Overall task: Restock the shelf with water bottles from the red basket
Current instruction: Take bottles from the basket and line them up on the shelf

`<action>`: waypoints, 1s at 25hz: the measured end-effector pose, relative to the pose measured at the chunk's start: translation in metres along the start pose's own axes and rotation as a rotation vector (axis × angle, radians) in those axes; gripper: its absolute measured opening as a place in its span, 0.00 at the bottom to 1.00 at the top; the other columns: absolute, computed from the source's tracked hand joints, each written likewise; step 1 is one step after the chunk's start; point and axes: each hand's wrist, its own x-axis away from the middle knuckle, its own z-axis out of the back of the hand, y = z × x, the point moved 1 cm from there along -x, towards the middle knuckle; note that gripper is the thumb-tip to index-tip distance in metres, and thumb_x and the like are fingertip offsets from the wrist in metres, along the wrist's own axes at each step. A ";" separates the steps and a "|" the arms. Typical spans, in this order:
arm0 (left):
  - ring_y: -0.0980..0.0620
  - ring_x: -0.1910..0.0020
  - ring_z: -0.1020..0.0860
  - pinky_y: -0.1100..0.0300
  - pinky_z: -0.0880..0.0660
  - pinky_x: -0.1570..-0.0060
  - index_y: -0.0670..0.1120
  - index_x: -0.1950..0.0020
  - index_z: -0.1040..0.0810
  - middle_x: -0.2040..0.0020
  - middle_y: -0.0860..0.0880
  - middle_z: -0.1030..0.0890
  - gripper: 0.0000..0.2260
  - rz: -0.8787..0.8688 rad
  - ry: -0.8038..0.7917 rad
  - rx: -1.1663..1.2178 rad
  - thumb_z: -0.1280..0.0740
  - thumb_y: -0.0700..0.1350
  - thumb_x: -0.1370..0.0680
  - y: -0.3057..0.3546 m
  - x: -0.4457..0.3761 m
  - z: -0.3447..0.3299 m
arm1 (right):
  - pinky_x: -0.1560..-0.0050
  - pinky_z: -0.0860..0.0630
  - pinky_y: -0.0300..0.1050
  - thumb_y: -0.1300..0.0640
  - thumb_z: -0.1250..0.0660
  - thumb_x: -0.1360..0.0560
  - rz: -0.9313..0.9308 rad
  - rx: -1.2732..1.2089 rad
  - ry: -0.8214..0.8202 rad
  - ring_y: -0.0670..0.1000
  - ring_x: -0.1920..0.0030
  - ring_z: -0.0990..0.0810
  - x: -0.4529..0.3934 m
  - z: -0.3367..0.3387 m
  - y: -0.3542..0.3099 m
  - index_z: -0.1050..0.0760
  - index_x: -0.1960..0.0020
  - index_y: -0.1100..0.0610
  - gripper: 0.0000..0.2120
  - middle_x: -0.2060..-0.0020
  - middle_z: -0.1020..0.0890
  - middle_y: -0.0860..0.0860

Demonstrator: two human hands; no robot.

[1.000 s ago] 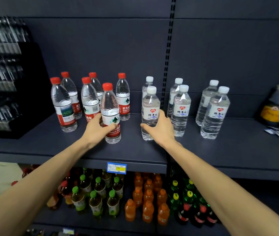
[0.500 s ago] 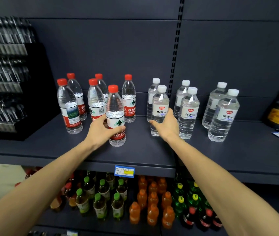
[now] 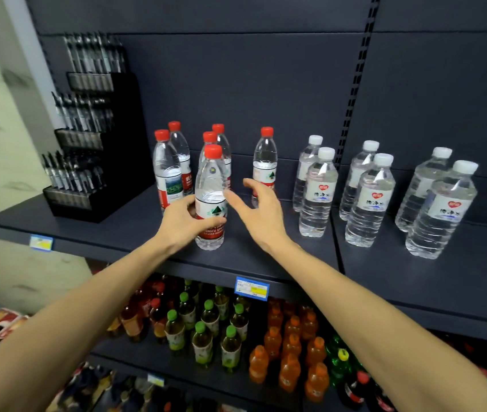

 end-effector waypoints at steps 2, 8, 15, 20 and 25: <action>0.63 0.50 0.16 0.62 0.19 0.44 0.49 0.40 0.16 0.49 0.56 0.13 0.22 -0.002 0.048 -0.010 0.17 0.49 0.32 -0.004 0.005 0.009 | 0.34 0.25 0.46 0.34 0.26 0.31 -0.064 -0.147 -0.148 0.42 0.39 0.21 -0.001 -0.022 -0.018 0.23 0.33 0.50 0.32 0.40 0.18 0.41; 0.57 0.43 0.17 0.55 0.22 0.37 0.49 0.32 0.21 0.43 0.54 0.14 0.34 0.069 -0.028 0.058 0.18 0.57 0.36 -0.013 0.015 0.040 | 0.55 0.16 0.56 0.32 0.25 0.34 -0.041 -0.165 -0.175 0.43 0.60 0.14 -0.014 -0.050 -0.040 0.16 0.54 0.48 0.21 0.63 0.13 0.42; 0.54 0.42 0.21 0.57 0.27 0.37 0.46 0.34 0.20 0.41 0.51 0.18 0.22 0.224 0.190 -0.073 0.31 0.60 0.21 -0.038 0.021 0.081 | 0.53 0.16 0.49 0.34 0.23 0.34 -0.095 -0.126 -0.059 0.40 0.59 0.14 -0.019 -0.017 -0.016 0.17 0.53 0.48 0.20 0.62 0.13 0.40; 0.49 0.41 0.20 0.57 0.28 0.39 0.46 0.37 0.19 0.44 0.48 0.17 0.17 0.239 0.233 -0.098 0.33 0.56 0.19 -0.053 0.025 0.083 | 0.55 0.19 0.48 0.32 0.25 0.34 -0.171 0.030 0.125 0.45 0.59 0.16 -0.035 0.019 0.009 0.20 0.57 0.49 0.21 0.65 0.17 0.43; 0.50 0.43 0.21 0.59 0.30 0.42 0.45 0.37 0.19 0.44 0.46 0.17 0.15 0.241 0.247 -0.146 0.35 0.53 0.17 -0.055 0.034 0.086 | 0.47 0.19 0.53 0.28 0.27 0.38 -0.244 0.149 0.215 0.51 0.49 0.16 -0.045 0.029 0.022 0.23 0.44 0.50 0.32 0.50 0.15 0.47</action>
